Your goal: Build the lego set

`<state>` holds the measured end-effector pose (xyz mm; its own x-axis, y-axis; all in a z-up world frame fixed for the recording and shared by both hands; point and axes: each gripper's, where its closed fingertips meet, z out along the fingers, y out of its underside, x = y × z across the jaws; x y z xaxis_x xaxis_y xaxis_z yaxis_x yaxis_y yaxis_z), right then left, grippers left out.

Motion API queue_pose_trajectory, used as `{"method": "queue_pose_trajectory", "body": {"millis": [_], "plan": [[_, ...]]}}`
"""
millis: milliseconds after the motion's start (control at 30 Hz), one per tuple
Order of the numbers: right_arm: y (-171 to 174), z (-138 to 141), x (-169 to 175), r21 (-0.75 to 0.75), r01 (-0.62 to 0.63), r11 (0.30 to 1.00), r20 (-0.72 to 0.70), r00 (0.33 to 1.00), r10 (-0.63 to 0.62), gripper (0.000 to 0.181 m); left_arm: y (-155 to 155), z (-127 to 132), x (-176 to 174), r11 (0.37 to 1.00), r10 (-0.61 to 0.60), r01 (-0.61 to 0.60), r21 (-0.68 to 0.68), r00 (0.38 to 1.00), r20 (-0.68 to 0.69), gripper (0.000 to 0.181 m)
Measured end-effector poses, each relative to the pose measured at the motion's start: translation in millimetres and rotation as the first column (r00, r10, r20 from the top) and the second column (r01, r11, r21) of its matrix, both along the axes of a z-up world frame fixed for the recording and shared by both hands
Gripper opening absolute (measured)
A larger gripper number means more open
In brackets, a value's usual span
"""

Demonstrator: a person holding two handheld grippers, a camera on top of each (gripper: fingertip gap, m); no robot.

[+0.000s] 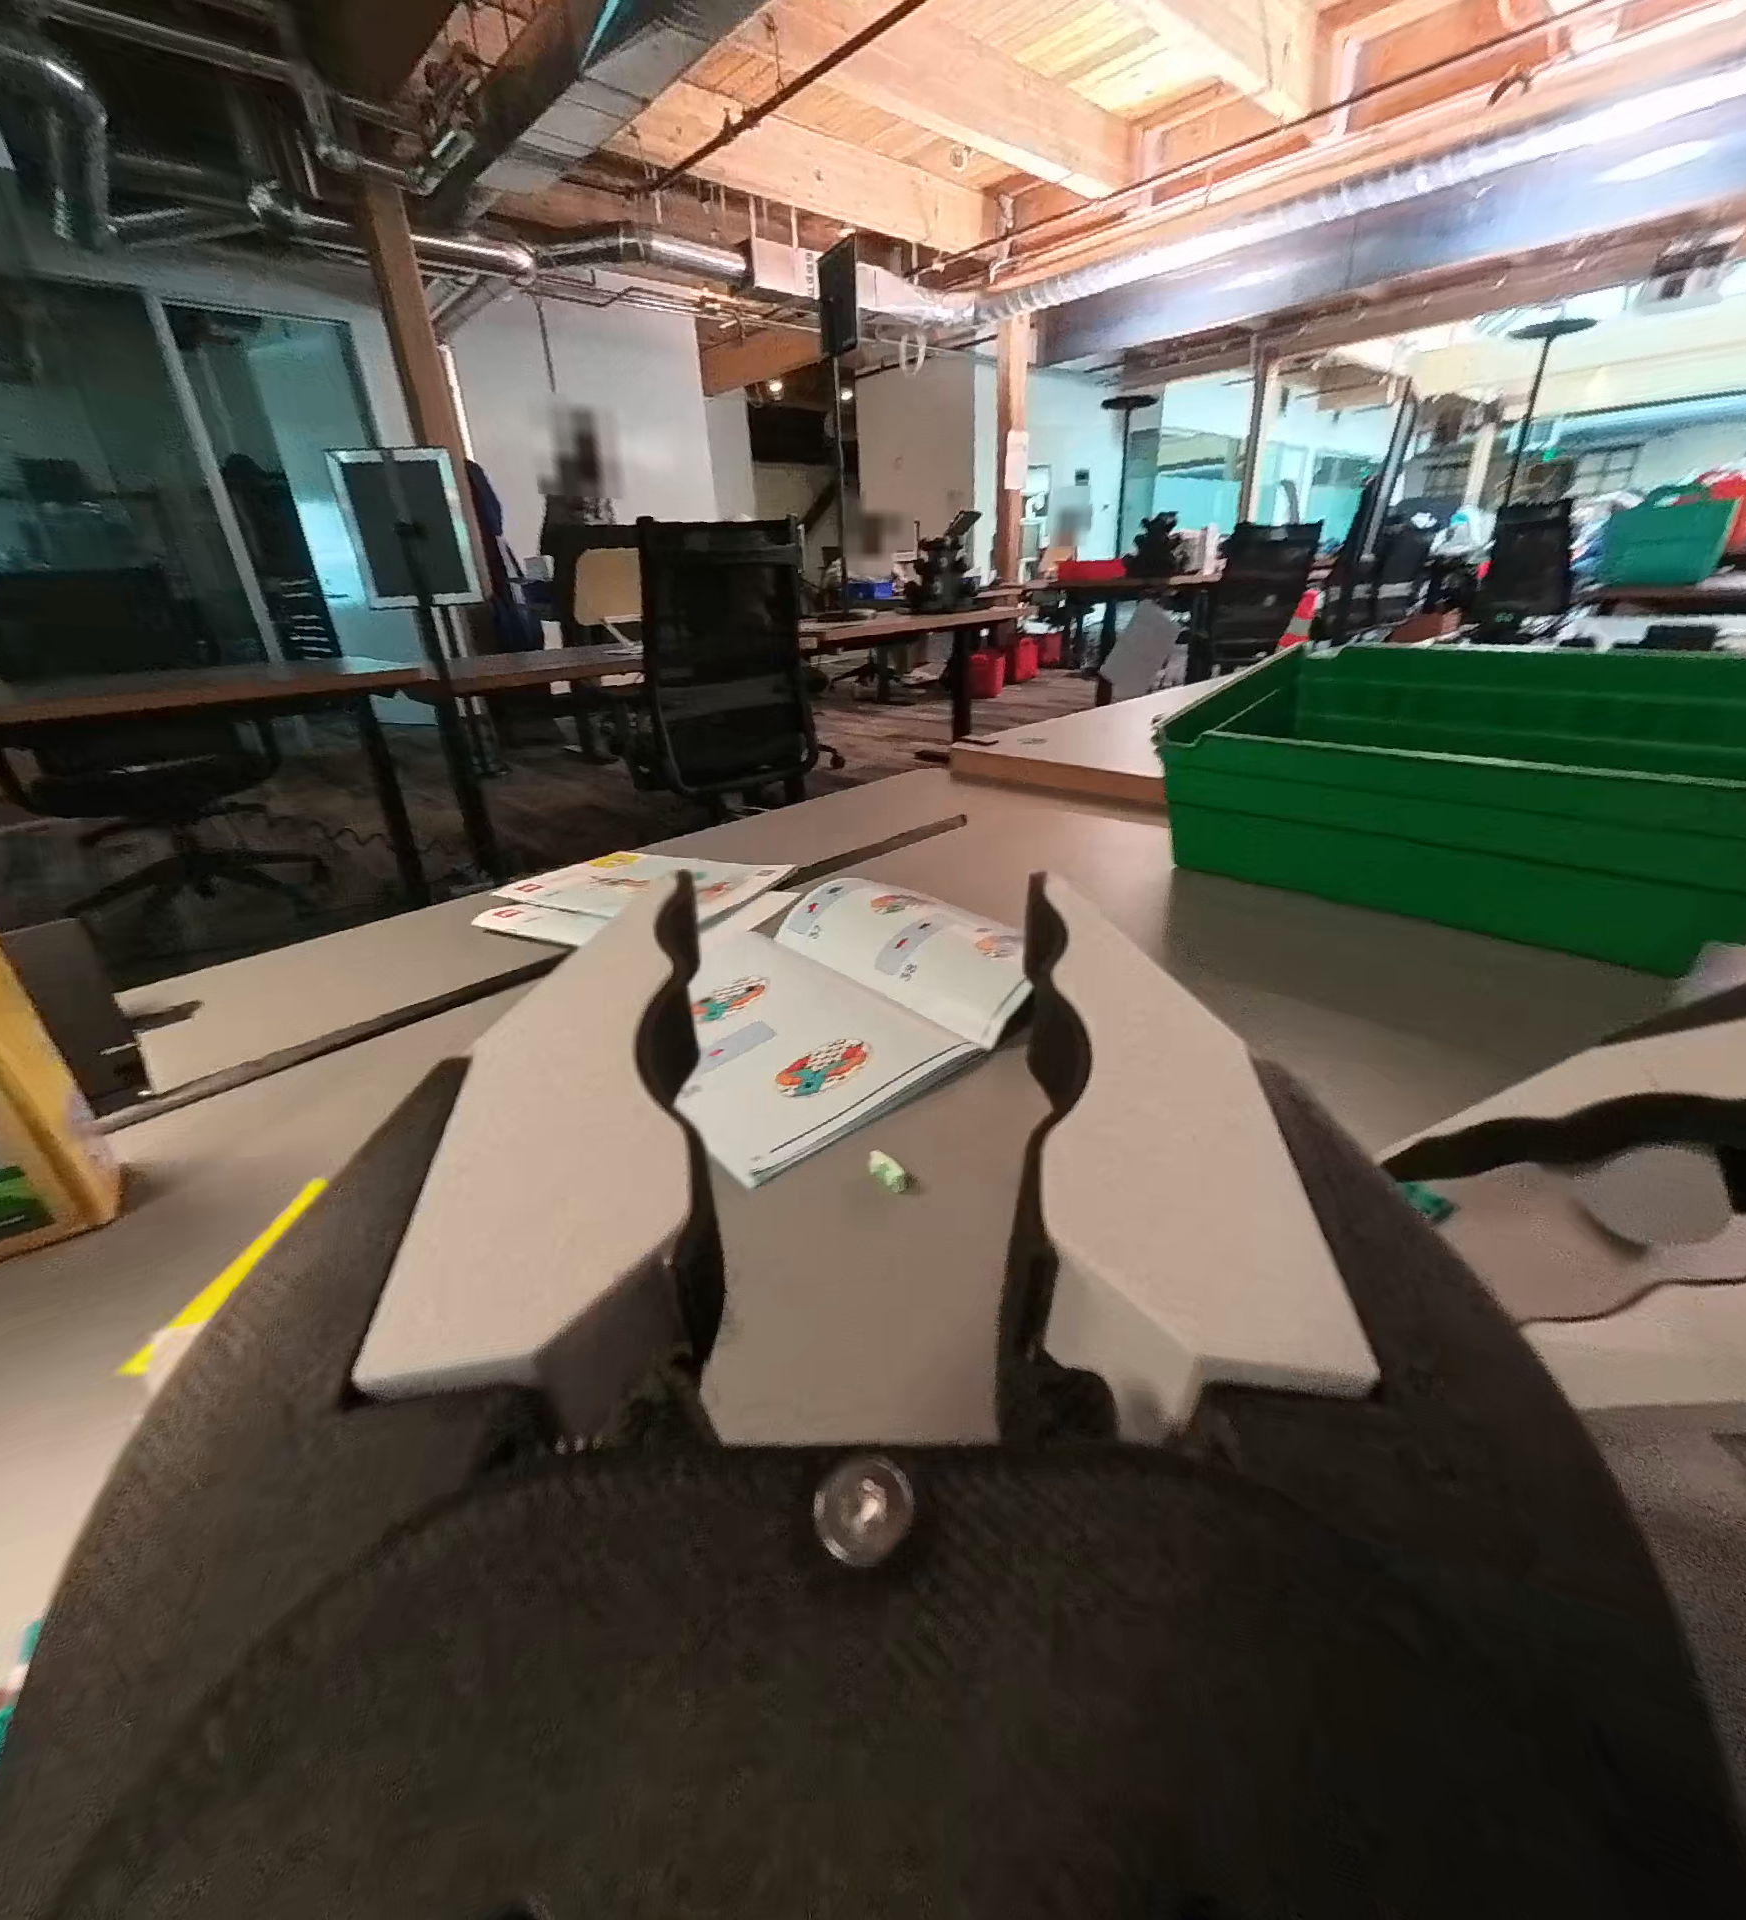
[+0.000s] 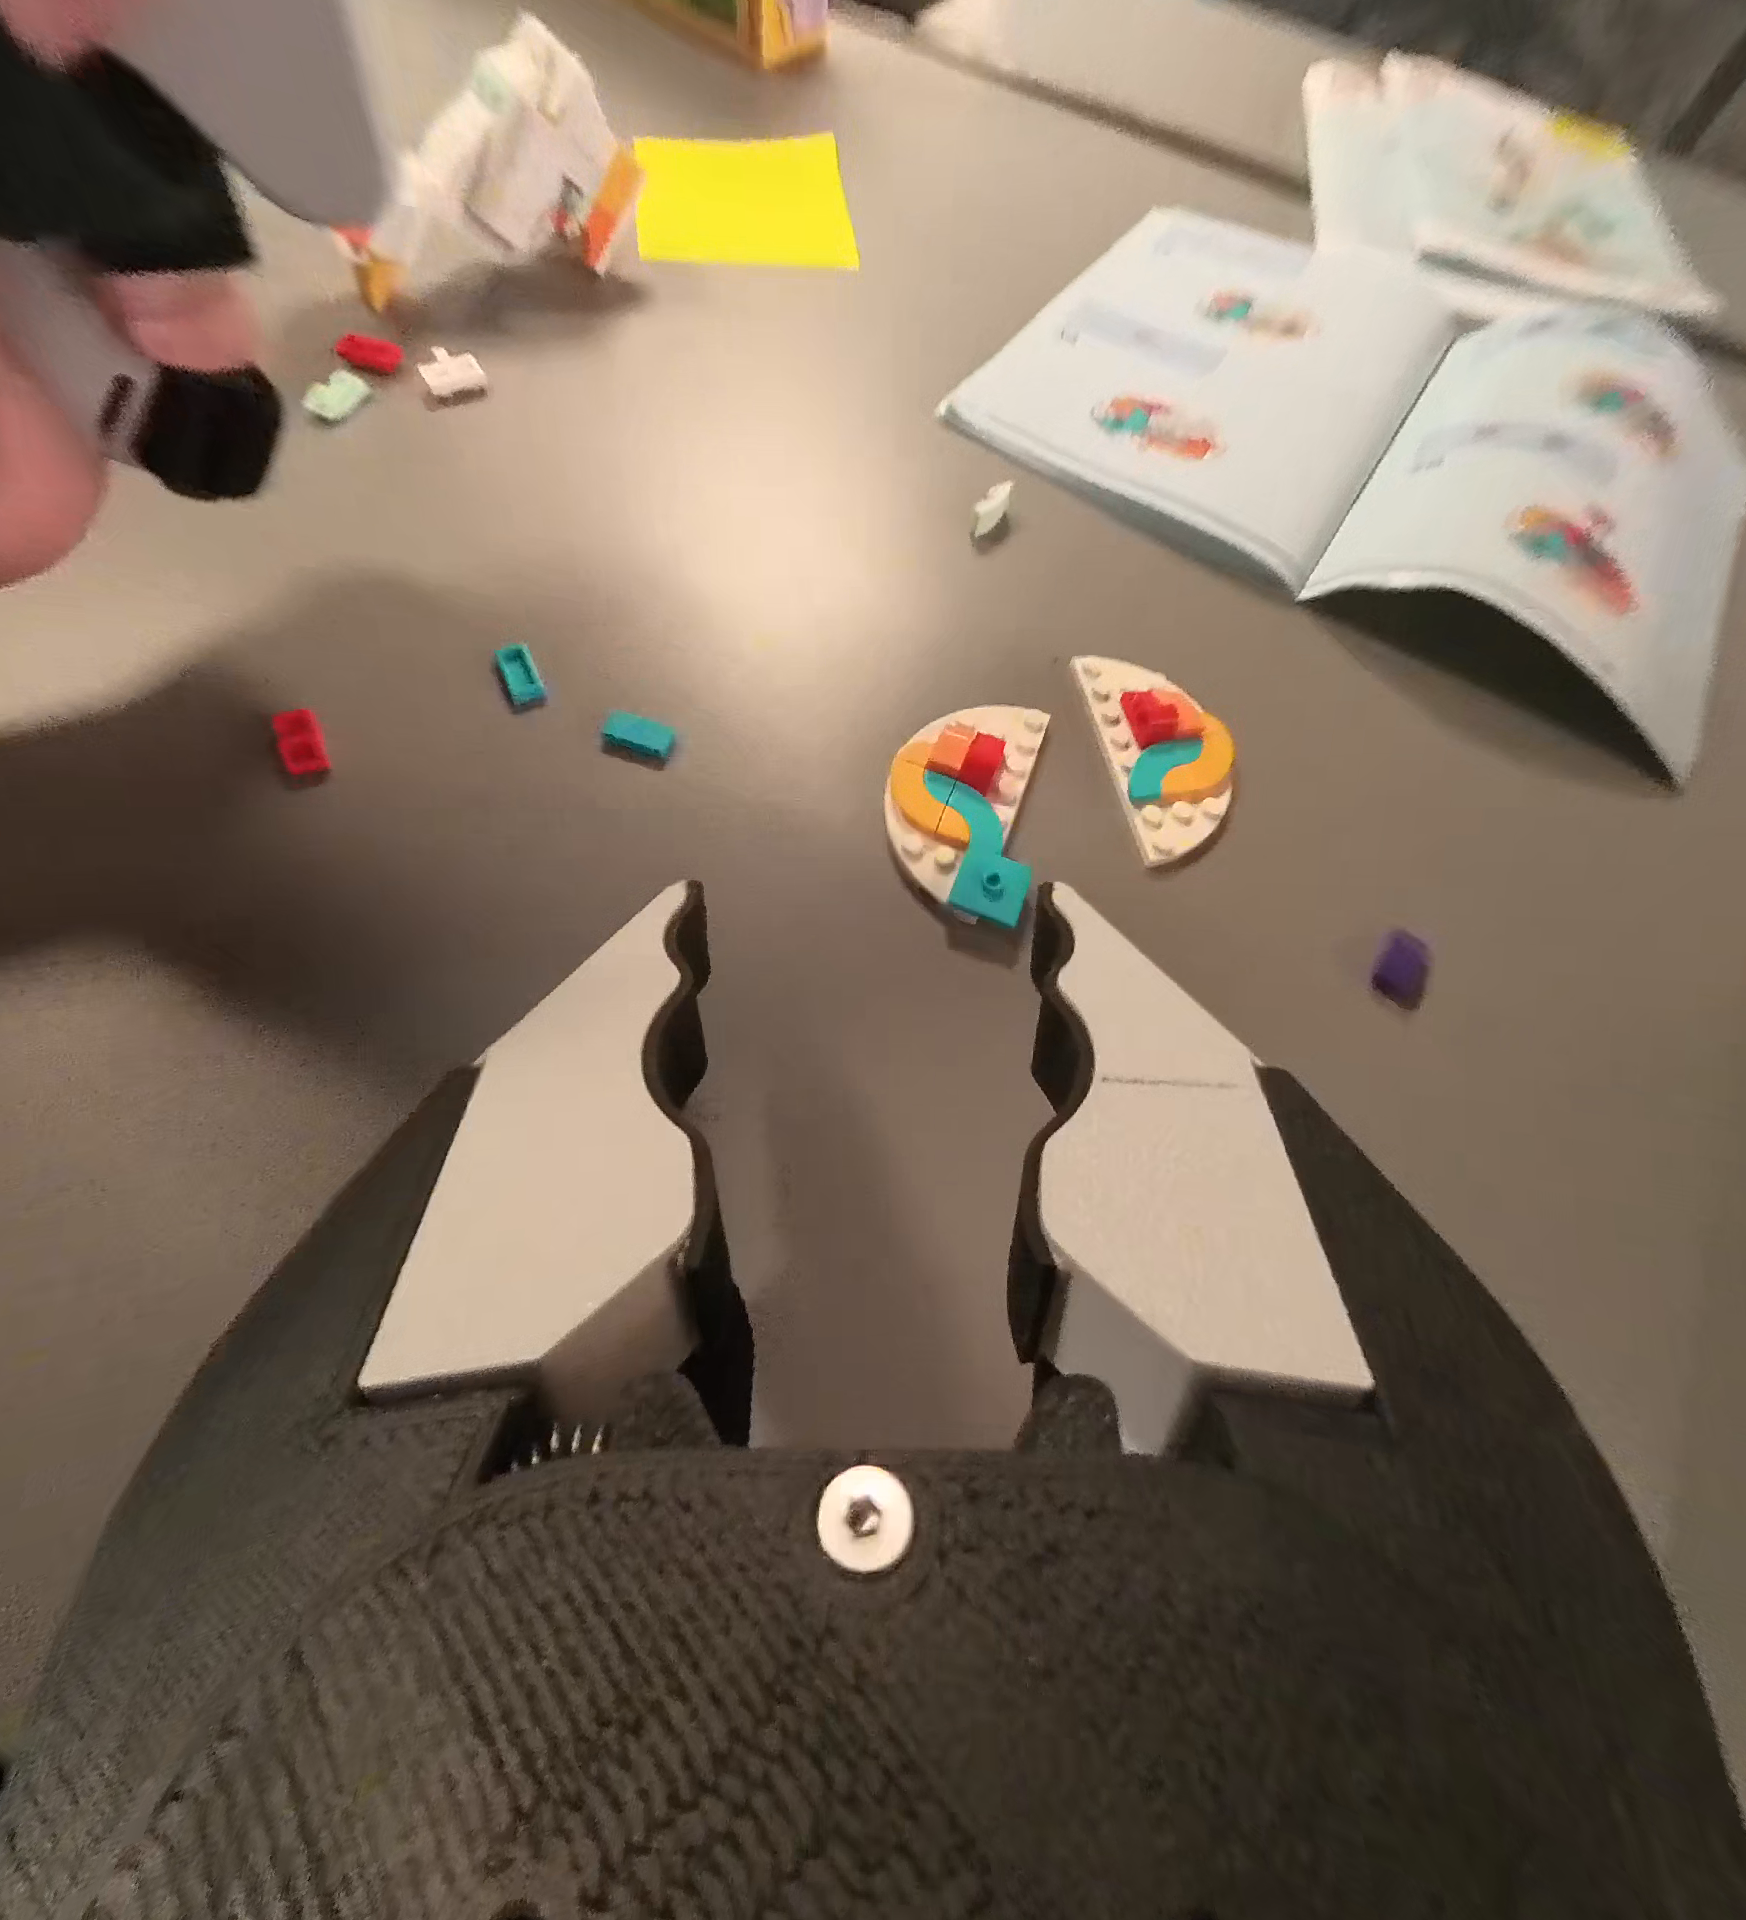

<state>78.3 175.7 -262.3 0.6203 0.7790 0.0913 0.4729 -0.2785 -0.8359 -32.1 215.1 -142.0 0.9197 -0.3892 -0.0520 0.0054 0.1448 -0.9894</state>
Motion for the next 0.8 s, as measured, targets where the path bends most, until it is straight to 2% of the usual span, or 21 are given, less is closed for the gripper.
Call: {"method": "queue_pose_trajectory", "body": {"millis": [267, 400, 533, 600, 633, 667, 700, 800], "plan": [[23, -24, -13, -0.145, -0.012, 0.989, 0.088, 0.996, 0.025, 0.058, -1, -3, 9, 1.000, 0.013, -0.009, 0.030, 0.990, -0.138, 0.061], [26, -25, -14, -0.198, -0.015, 0.980, 0.108, 0.993, 0.037, 0.048, 2, -12, 13, 1.000, 0.015, -0.011, 0.020, 0.978, -0.206, 0.060], [26, -25, -18, -0.199, -0.051, 0.979, 0.122, 0.990, 0.077, 0.024, 0, -17, 21, 0.999, -0.035, 0.036, -0.001, 0.977, -0.209, 0.060], [27, -25, -18, -0.203, -0.058, 0.978, 0.120, 0.989, 0.083, 0.024, -6, -21, 33, 0.993, -0.120, 0.119, -0.019, 0.964, -0.238, 0.062], [27, -25, -18, -0.215, -0.061, 0.975, 0.112, 0.990, 0.086, 0.023, -17, -27, 50, 0.968, -0.251, 0.249, -0.044, 0.929, -0.272, 0.064], [28, -24, -18, -0.230, -0.063, 0.971, 0.098, 0.991, 0.087, 0.023, -33, -37, 68, 0.915, -0.401, 0.390, -0.098, 0.862, -0.310, 0.064], [29, -23, -17, -0.249, -0.067, 0.966, 0.077, 0.993, 0.089, 0.023, -42, -47, 77, 0.881, -0.472, 0.448, -0.150, 0.810, -0.348, 0.064], [31, -14, -15, -0.316, -0.084, 0.945, -0.012, 0.996, 0.084, 0.022, -39, -79, 83, 0.904, -0.422, 0.379, -0.201, 0.708, -0.566, 0.065]]}}
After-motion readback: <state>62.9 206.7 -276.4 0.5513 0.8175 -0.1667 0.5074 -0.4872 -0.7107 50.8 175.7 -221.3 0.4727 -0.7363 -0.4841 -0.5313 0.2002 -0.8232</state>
